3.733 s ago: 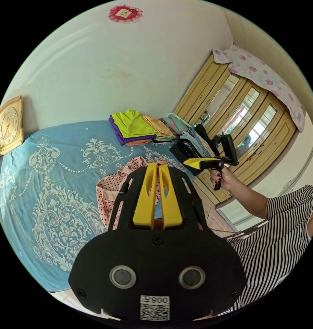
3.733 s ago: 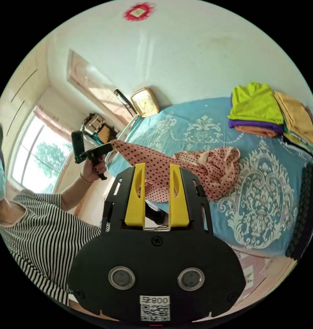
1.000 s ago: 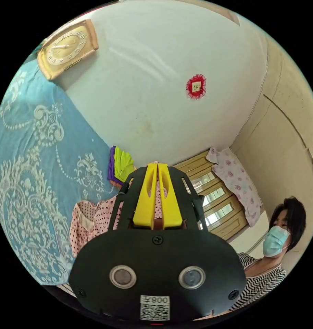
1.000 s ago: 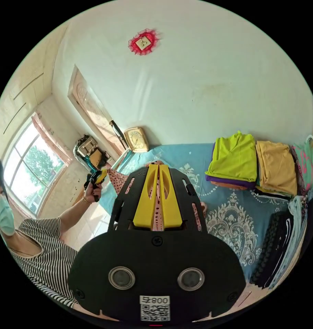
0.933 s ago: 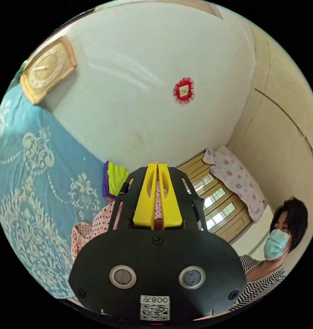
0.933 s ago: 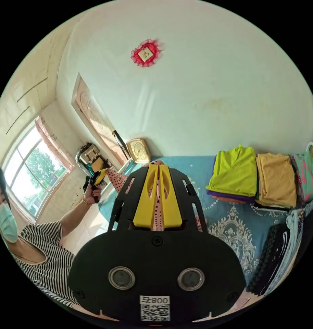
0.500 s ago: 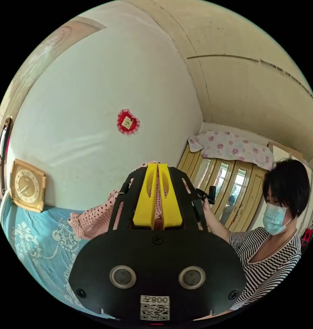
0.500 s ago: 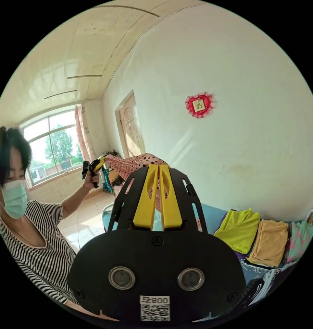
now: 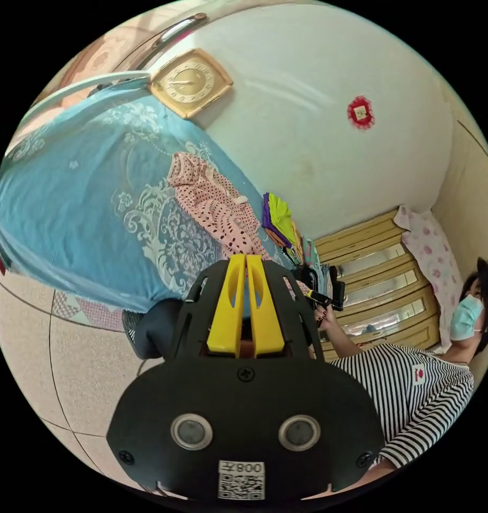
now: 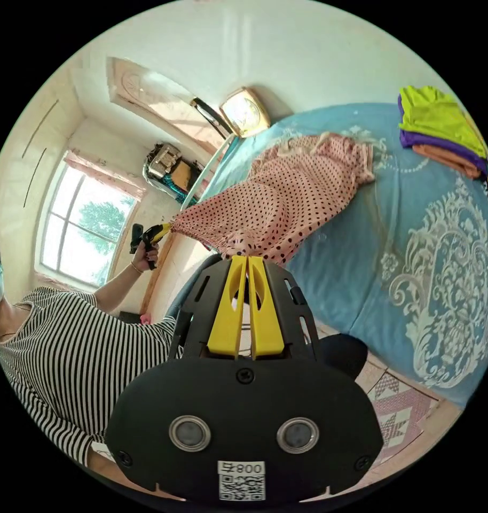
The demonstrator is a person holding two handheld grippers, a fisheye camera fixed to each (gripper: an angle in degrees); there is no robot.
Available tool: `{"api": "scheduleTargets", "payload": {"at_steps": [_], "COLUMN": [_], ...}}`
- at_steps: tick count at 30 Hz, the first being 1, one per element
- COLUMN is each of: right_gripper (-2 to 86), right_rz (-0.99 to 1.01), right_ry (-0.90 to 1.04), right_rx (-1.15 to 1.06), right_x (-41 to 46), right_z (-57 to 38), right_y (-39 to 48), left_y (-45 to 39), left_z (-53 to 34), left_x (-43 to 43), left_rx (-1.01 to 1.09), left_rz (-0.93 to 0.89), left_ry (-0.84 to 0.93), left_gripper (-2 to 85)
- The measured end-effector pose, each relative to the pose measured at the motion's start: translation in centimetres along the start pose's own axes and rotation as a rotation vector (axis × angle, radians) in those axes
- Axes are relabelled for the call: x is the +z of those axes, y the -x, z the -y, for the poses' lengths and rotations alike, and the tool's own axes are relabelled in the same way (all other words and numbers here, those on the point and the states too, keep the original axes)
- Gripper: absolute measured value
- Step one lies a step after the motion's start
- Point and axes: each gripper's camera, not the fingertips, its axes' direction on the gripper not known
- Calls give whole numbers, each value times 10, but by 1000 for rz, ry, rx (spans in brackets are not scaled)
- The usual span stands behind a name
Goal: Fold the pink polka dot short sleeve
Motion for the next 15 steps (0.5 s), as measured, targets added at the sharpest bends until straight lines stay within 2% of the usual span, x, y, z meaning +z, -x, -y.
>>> {"api": "scheduleTargets", "payload": {"at_steps": [4, 7, 11, 15], "right_gripper": [2, 2, 2, 1], "right_rz": [-46, -72, -63, -85], "right_ry": [155, 195, 167, 84], "right_rx": [65, 121, 193, 188], "right_x": [50, 67, 75, 58], "right_z": [-16, -19, 0, 55], "right_y": [-28, -51, -84, -100], "left_y": [22, 38, 52, 27], "left_z": [-17, -21, -3, 65], "left_x": [5, 8, 11, 11], "left_rx": [-56, -100, -157, -81], "left_rz": [15, 45, 9, -13], "left_ry": [79, 115, 51, -29], "left_gripper": [2, 2, 2, 1]}}
